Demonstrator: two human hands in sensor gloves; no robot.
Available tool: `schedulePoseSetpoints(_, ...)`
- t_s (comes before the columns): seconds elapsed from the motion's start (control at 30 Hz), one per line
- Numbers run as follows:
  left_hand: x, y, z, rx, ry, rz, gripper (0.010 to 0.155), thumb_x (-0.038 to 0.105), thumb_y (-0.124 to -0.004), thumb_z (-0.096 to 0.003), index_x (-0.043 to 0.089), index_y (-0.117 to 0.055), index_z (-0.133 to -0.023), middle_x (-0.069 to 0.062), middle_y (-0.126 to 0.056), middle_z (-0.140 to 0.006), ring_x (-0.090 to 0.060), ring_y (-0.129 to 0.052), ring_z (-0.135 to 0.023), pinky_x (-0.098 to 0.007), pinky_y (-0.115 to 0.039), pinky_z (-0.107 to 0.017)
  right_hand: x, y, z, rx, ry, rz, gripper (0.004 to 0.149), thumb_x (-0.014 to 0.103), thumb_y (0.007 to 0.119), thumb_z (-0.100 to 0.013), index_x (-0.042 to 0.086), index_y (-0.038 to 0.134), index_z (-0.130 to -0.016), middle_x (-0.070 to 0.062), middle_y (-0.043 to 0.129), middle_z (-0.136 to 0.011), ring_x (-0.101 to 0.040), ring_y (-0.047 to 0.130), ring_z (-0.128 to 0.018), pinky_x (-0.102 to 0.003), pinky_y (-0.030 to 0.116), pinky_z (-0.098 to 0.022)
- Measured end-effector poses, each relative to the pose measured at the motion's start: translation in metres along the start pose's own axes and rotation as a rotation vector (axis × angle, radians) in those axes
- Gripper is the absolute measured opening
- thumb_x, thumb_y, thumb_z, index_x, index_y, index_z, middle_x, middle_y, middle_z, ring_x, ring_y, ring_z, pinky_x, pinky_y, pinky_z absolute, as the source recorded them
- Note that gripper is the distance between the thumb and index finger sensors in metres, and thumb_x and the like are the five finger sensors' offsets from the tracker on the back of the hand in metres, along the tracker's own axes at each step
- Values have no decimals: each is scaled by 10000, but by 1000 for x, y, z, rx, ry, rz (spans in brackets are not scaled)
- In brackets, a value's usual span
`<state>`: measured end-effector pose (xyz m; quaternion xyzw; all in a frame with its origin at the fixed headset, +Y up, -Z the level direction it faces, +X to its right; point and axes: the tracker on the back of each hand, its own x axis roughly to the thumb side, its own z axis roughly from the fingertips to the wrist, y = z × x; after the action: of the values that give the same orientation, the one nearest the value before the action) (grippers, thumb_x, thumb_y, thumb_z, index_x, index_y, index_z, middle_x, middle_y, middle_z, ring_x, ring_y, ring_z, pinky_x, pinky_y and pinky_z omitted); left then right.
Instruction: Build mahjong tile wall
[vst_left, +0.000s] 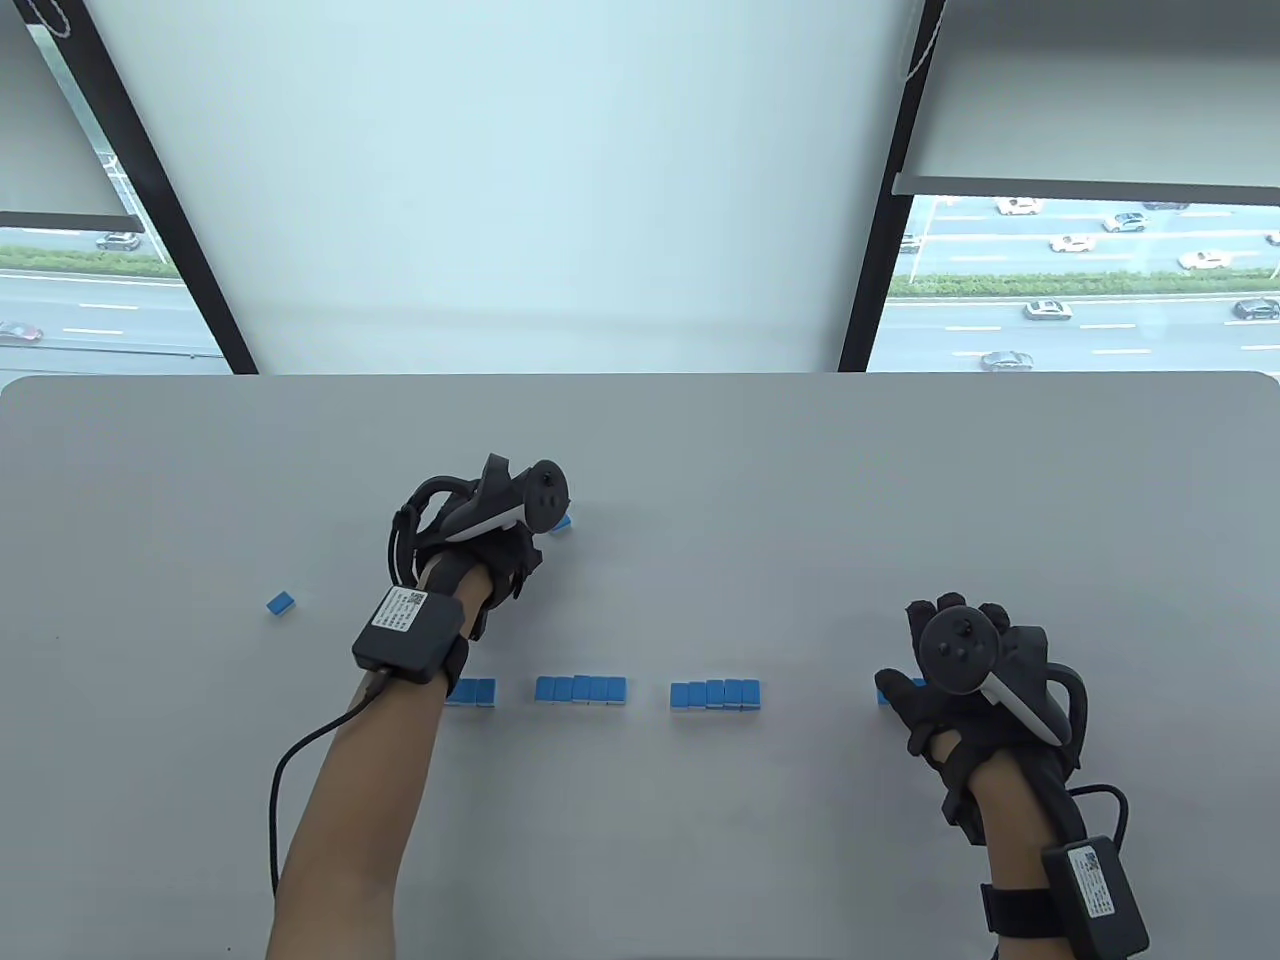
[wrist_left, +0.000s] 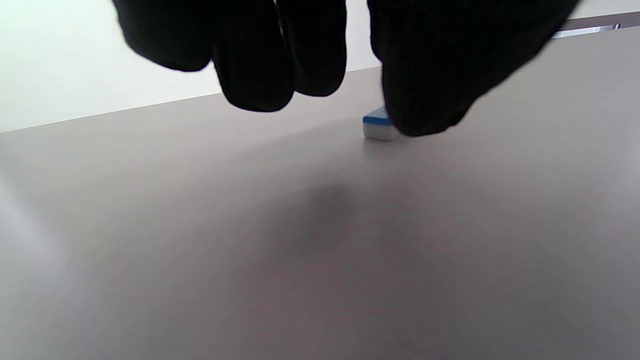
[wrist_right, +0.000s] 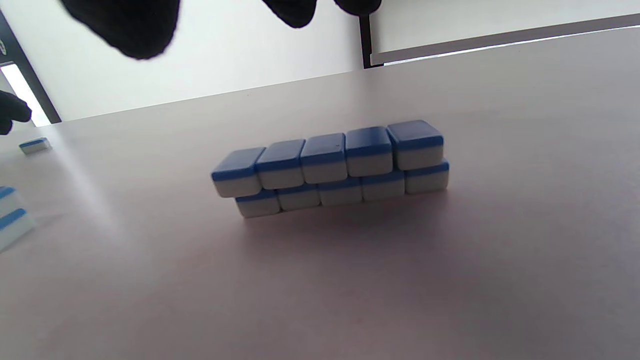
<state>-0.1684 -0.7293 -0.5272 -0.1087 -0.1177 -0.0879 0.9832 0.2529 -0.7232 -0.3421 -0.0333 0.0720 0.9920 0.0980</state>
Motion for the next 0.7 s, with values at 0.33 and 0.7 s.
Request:
schedulePoseSetpoints(0.33,27,-7,-23,-34,21,-111,638,447,-863,-384,458,-629,-977,109,-829,-906,-170,-944,-726,-490,-777,-618,0,0,0,0,0,6,812,609,680,-419,225,371,-1064,-85,265,-1120,-478,212,-968,-673,151,-600)
schedulePoseSetpoints(0.7,9,16,22,-57,50,-87,593,429,-894,-380,266,-744,-930,45,-916,-820,-191,-1002,-656,-508,-819,-576,2,0,0,-2,-23,-2,810,609,679,-420,225,371,-1064,-84,263,-1121,-478,211,-968,-673,151,-600)
